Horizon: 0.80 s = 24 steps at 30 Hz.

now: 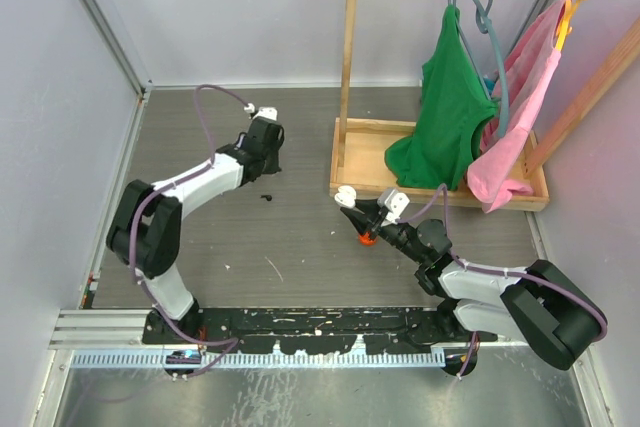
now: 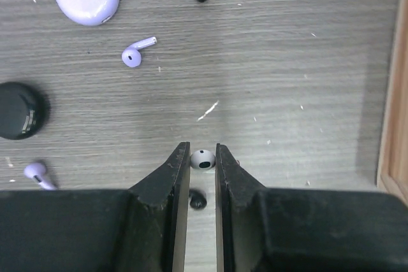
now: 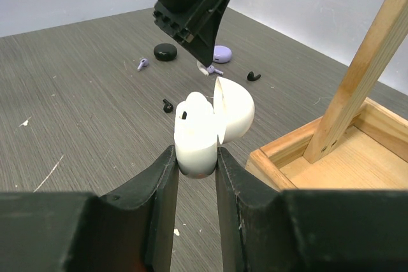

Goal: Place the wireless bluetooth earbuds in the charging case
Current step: Pick up the earbud from the center of the board.

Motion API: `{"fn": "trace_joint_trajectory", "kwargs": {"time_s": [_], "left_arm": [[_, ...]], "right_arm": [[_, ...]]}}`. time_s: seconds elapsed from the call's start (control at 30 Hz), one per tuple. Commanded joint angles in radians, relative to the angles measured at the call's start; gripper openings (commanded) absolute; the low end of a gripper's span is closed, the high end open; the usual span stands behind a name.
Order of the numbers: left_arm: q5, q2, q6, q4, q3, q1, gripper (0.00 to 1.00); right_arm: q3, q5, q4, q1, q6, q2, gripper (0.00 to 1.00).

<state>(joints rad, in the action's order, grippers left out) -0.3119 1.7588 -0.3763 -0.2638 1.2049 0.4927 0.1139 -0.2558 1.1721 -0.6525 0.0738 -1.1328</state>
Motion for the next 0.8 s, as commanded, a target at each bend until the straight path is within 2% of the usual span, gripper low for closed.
{"fn": "trace_joint_trajectory", "kwargs": {"time_s": [0.0,0.37,0.77], "left_arm": [[-0.083,-0.131,0.127,-0.018,-0.034,0.057,0.16],[-0.125,-0.392,0.378,-0.016,-0.102,0.231,0.16],[-0.059,-0.589,0.687,0.108,-0.179,0.452,0.14]], "right_arm": [[0.028,-0.007,0.04,-0.002,0.004,-0.002,0.01],[0.045,-0.02,0.02,-0.002,-0.014,-0.008,0.01],[0.059,-0.033,-0.011,-0.002,-0.032,0.014,0.01]]}}
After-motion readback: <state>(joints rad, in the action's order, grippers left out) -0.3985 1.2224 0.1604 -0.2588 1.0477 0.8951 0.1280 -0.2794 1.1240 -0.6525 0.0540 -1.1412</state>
